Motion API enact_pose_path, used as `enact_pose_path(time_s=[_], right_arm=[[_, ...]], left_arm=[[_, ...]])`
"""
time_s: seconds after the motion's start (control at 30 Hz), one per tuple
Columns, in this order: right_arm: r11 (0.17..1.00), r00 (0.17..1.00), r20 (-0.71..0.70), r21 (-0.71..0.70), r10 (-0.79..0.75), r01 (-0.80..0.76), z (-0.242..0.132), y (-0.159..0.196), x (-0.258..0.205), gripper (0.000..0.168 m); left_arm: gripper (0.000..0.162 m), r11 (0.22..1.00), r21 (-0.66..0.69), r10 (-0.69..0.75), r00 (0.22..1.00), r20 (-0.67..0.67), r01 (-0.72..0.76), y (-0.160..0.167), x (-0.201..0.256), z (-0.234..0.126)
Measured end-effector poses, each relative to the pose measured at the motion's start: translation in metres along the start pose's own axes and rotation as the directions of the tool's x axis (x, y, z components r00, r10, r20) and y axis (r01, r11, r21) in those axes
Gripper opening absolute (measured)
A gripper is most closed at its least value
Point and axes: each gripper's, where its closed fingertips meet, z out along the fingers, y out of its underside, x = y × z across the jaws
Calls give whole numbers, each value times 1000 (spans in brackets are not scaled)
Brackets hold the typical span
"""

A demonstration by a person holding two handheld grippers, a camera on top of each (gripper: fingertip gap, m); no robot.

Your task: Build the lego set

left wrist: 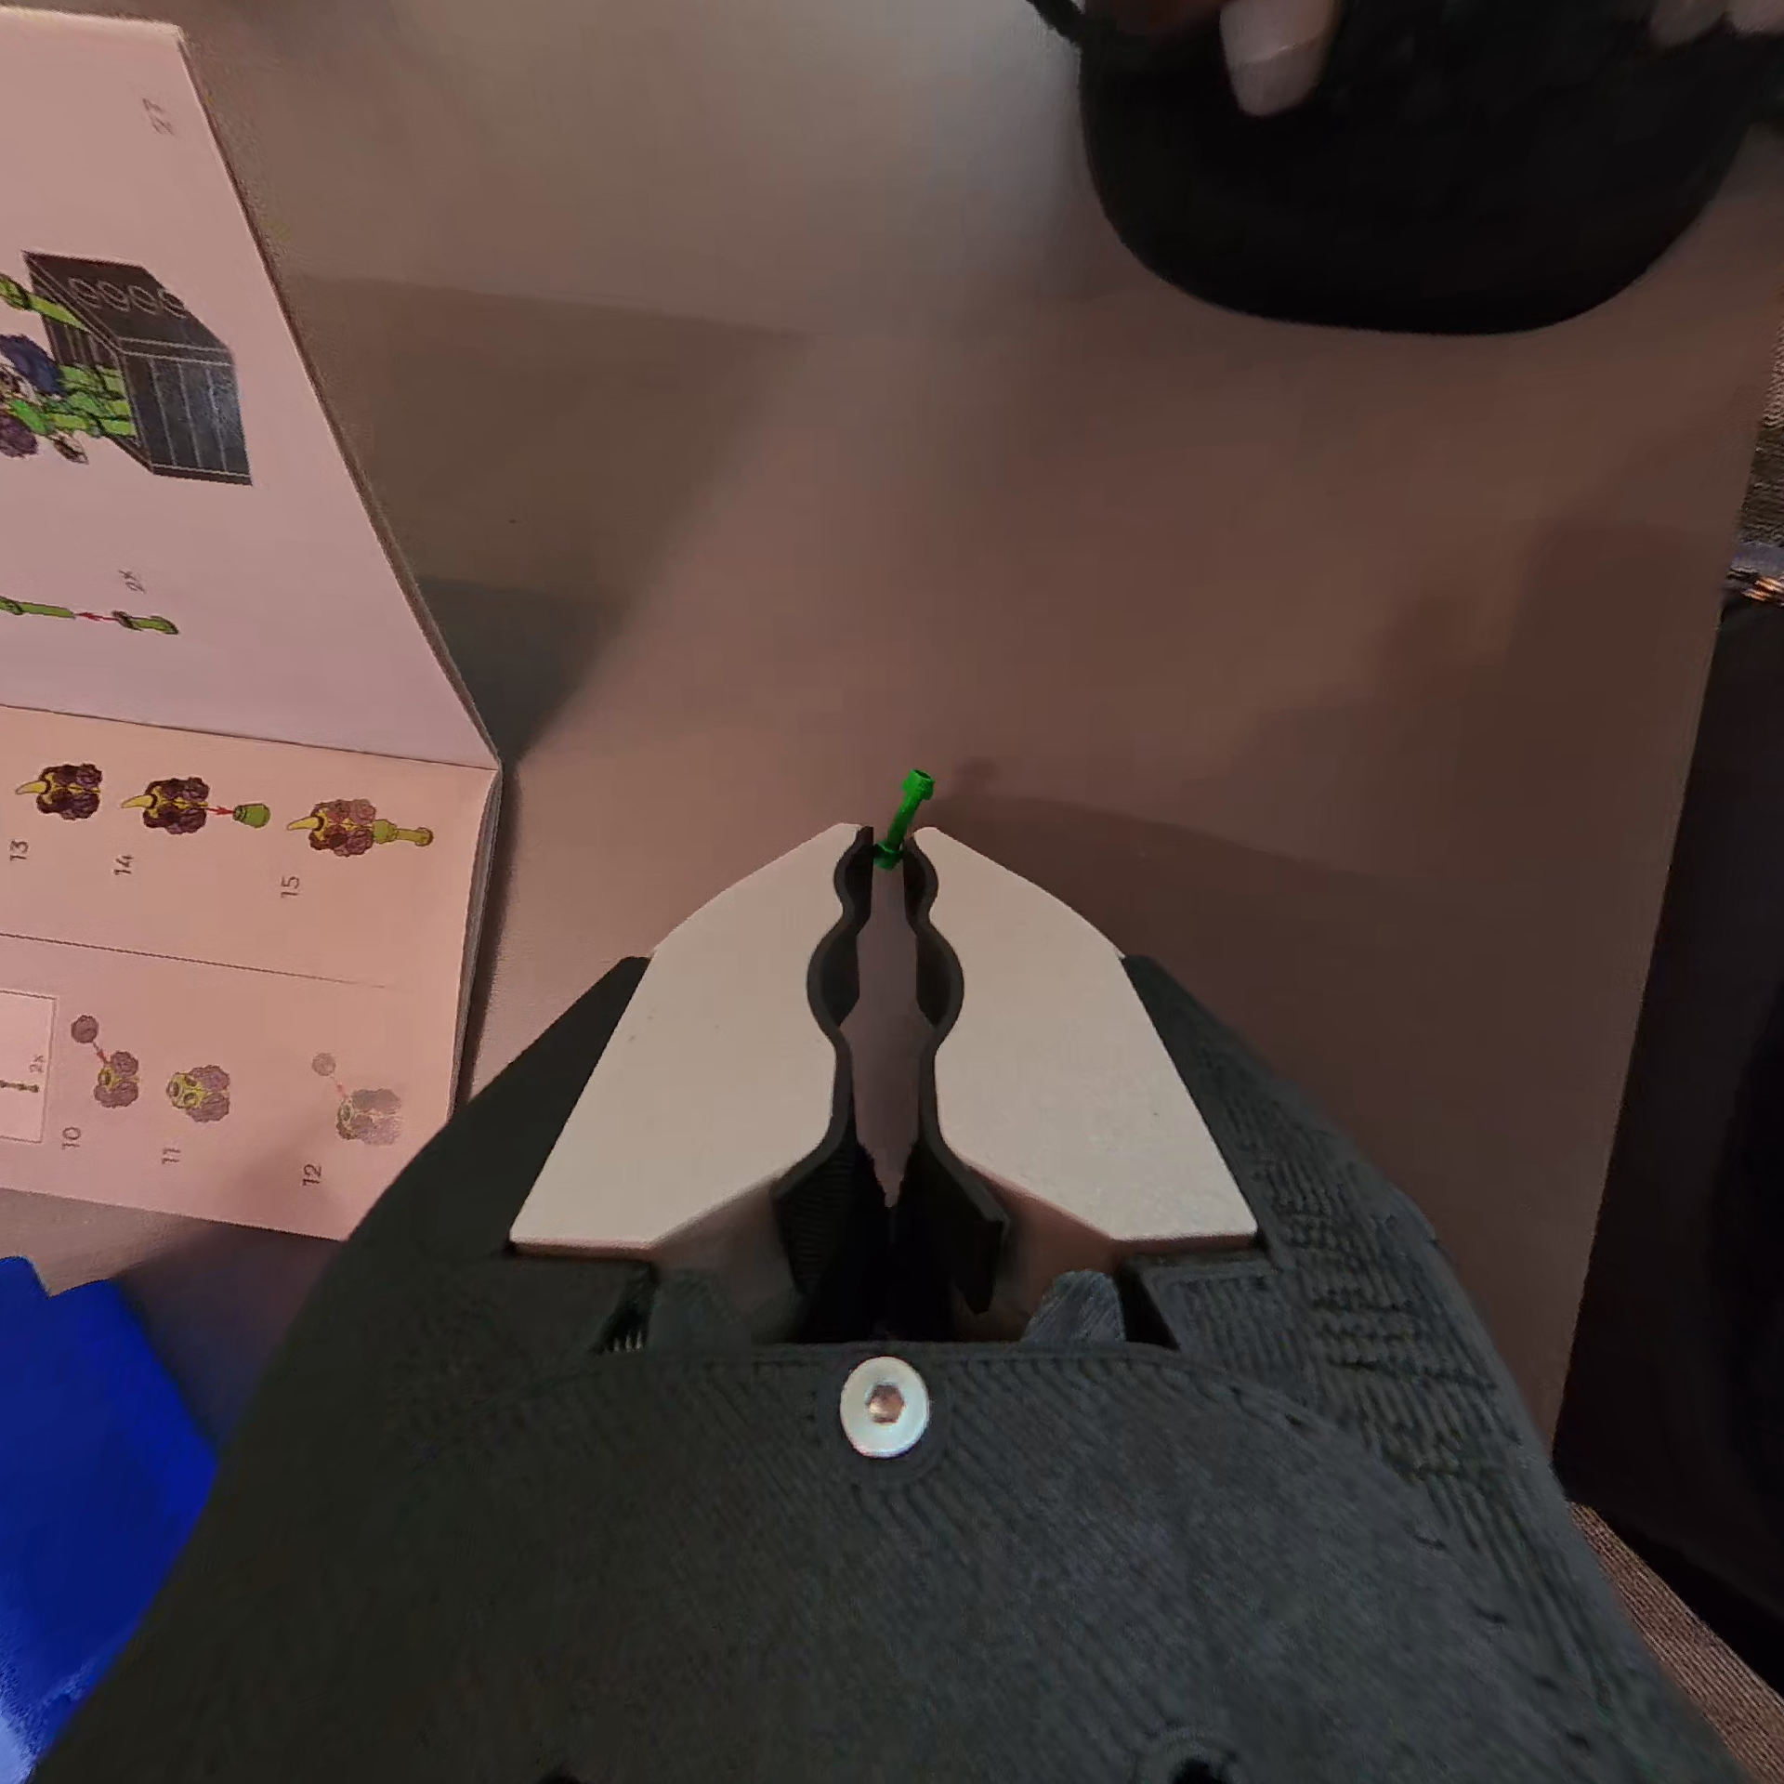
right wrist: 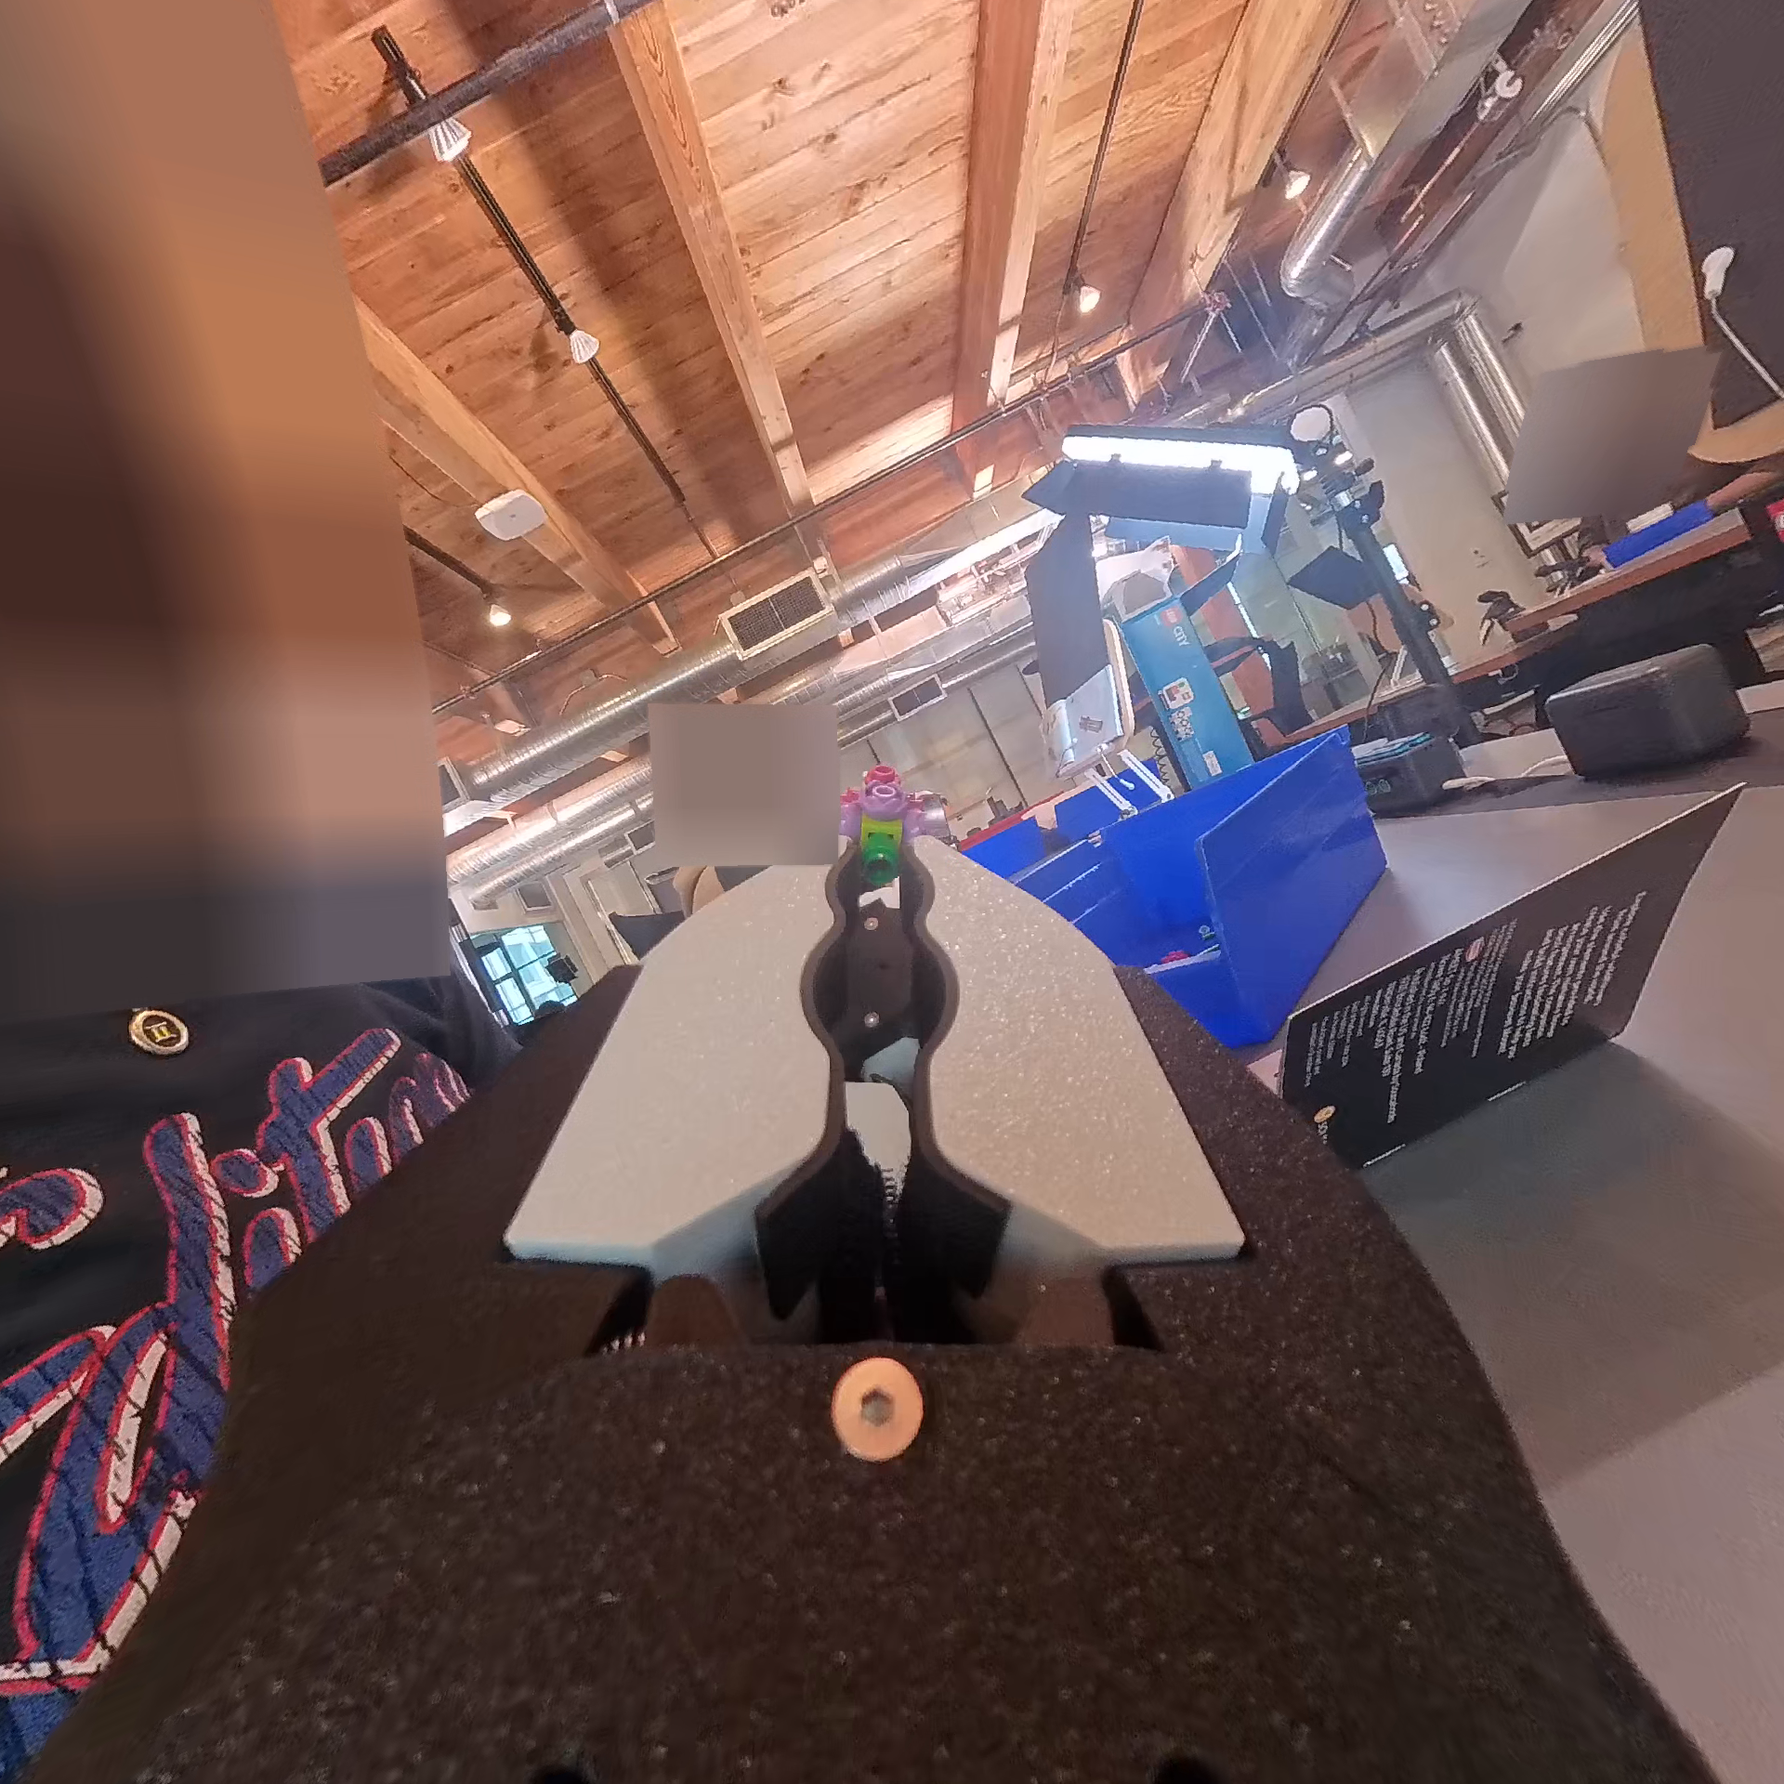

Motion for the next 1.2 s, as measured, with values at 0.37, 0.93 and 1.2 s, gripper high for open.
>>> enact_pose_path(time_s=[0.37, 0.93, 1.2], right_arm=[[1000, 1000, 1, -6, 9, -9, 0, 1, 0, 7], [911, 986, 107, -381, -128, 159, 20, 63, -20, 7], [870, 963, 134, -413, -232, 267, 22, 71, -24, 7]], left_arm=[[19, 999, -12, -50, 997, -60, 50, 4, 4, 7], [49, 806, 592, 60, 993, -102, 12, -76, 8, -70], [32, 725, 674, 37, 969, -243, 141, -90, 20, -79]])
